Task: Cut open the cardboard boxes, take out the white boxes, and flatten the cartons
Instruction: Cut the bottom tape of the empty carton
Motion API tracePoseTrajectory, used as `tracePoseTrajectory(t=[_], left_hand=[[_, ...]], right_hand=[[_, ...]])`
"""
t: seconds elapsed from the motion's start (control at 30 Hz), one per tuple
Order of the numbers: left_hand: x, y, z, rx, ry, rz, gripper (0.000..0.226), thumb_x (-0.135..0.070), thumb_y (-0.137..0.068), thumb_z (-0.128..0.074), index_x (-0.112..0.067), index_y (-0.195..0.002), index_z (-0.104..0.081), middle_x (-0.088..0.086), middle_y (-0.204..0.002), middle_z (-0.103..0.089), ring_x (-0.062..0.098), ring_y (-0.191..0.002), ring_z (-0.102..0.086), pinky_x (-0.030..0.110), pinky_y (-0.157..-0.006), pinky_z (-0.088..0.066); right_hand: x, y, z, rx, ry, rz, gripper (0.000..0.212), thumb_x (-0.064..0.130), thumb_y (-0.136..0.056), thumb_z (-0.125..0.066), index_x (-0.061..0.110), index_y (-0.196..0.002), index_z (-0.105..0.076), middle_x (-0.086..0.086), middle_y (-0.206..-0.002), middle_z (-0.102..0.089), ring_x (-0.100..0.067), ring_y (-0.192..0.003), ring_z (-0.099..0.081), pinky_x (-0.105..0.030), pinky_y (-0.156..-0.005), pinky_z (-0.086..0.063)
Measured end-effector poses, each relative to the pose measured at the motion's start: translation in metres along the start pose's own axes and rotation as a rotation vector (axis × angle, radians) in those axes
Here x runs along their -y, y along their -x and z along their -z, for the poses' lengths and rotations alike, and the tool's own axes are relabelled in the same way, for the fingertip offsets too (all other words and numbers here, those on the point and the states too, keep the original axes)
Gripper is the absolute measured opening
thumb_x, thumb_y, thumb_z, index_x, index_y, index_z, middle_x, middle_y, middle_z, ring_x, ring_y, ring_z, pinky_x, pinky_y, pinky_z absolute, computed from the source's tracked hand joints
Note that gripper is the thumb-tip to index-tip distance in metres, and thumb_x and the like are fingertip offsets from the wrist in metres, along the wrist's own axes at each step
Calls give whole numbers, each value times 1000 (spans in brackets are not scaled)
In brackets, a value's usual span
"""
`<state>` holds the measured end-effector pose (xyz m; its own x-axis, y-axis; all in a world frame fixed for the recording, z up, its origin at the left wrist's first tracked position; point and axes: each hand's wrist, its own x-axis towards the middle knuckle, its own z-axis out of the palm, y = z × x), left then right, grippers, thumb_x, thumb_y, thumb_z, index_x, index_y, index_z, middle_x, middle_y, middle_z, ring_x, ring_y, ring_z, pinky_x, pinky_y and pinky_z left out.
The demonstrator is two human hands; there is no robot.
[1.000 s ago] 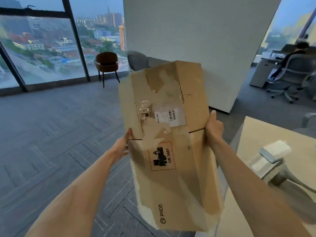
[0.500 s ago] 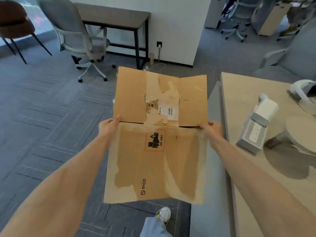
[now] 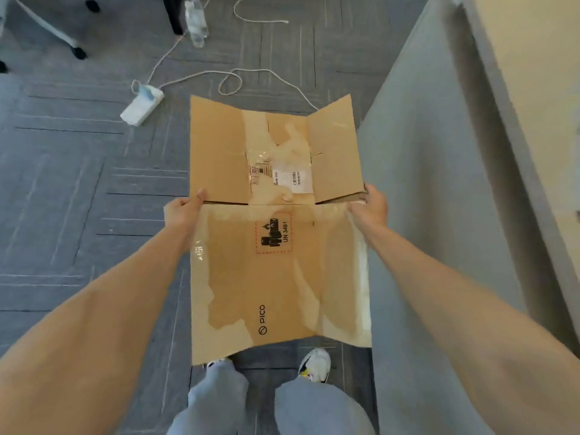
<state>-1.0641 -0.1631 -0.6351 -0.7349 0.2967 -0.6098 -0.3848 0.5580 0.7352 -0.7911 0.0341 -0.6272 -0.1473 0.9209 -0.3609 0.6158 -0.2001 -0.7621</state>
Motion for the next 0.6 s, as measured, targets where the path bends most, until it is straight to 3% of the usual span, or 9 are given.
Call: tracePoseTrajectory(t=[0.07,0.13,0.17,0.23,0.33,0.47,0.53,0.6], left_hand=[[30,-50,-32,110,-96,-37,20,-27,-84,-75,-15,-92,-61,2,-88,-65,18,-79,-63,33,-71,-55],[63,-100,-60,195,-181,-83,38,1,-80,-73,-12,-112,-60,2,-98,-67,19,-87,-66,29,-65,-54],[80,-123,-73,205,-203,-98,46,8,-78,-70,-11,-118,-59,2,-100,-67,20,-91,-66,29,-66,-54],[119,-171,-97,179,-243,-129,48,6,-80,-69,-8,-124,-58,3,-108,-67,22,-98,-65,35,-78,-56],[185,-238,-140,130,-264,-179,46,-5,-83,-72,-8,-126,-57,5,-117,-66,23,-104,-64,39,-91,-53],[248,-294,-181,129,-175,-166,41,-5,-83,-70,-10,-123,-61,7,-114,-68,20,-94,-66,29,-72,-54],[272,-319,-193,145,-188,-158,39,-8,-84,-68,-13,-122,-62,7,-111,-69,18,-86,-66,24,-60,-49],[292,-336,-197,162,-281,-141,35,-12,-88,-68,-12,-122,-61,9,-107,-70,20,-83,-65,26,-60,-47]], right_hand=[[-35,-38,-40,-22,45,6,40,-10,-77,-55,19,-103,-62,1,-96,-62,-16,-92,-59,-7,-55,-40],[-74,-75,-78,-36,74,19,36,-10,-80,-54,16,-102,-66,1,-93,-63,-16,-89,-58,-9,-60,-44],[-94,-94,-95,-40,88,17,32,-8,-82,-54,14,-100,-68,0,-91,-64,-18,-88,-59,-17,-67,-49],[-138,-131,-125,-84,85,2,17,-1,-83,-55,7,-93,-67,-6,-86,-66,-25,-87,-61,-34,-78,-54],[-211,-187,-166,-153,92,-17,11,16,-86,-59,10,-88,-68,-9,-84,-69,-26,-85,-61,-39,-79,-54],[-283,-230,-207,-158,101,-8,15,14,-87,-55,14,-84,-70,-3,-82,-67,-24,-85,-59,-34,-75,-50],[-310,-247,-223,-160,102,7,14,13,-85,-62,18,-94,-72,-4,-92,-68,-24,-93,-59,-36,-79,-50],[-332,-255,-232,-151,109,-3,23,10,-85,-66,17,-106,-69,-4,-100,-66,-21,-97,-54,-32,-80,-46]])
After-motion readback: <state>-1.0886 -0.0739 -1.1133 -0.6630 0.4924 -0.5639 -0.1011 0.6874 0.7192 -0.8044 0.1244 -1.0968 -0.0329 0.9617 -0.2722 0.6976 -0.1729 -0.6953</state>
